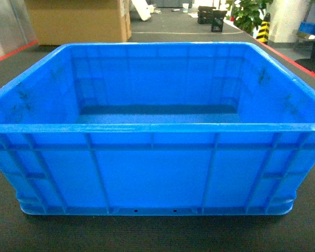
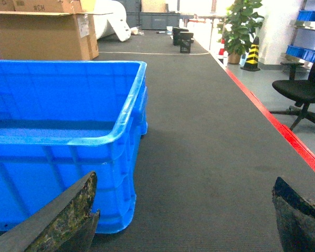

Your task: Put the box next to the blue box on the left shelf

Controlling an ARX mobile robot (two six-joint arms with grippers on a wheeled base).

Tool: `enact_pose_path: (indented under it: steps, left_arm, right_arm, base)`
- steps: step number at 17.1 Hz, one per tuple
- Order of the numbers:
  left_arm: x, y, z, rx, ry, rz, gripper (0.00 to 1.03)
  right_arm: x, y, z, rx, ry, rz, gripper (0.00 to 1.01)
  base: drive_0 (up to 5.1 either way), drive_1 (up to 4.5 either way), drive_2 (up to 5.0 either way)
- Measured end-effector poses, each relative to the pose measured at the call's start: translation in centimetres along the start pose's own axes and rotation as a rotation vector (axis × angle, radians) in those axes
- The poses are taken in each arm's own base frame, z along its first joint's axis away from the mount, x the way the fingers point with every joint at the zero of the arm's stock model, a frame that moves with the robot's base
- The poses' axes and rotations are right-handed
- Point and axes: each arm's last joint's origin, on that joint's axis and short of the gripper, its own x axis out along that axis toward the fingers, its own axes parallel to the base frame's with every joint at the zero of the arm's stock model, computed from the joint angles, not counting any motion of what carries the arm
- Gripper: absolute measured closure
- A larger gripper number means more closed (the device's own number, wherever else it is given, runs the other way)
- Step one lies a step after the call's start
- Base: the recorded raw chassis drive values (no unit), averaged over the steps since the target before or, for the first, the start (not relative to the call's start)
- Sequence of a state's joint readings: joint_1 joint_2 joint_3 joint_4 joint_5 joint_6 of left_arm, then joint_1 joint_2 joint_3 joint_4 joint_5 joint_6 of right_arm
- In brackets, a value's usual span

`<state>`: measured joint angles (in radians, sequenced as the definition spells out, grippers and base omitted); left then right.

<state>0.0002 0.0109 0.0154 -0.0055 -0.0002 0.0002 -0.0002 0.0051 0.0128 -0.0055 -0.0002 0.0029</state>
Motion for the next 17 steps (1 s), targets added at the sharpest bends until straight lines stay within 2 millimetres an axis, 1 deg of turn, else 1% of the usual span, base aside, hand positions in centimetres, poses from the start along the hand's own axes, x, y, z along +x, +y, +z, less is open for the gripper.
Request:
enact_pose_path:
  steps: [17]
  left_arm:
    - [0.0, 0.0, 0.0, 0.0, 0.0, 0.0, 0.05]
  right_arm:
    - [0.0, 0.0, 0.0, 0.0, 0.0, 0.0, 0.03]
  base:
    - [0.0, 0.0, 0.0]
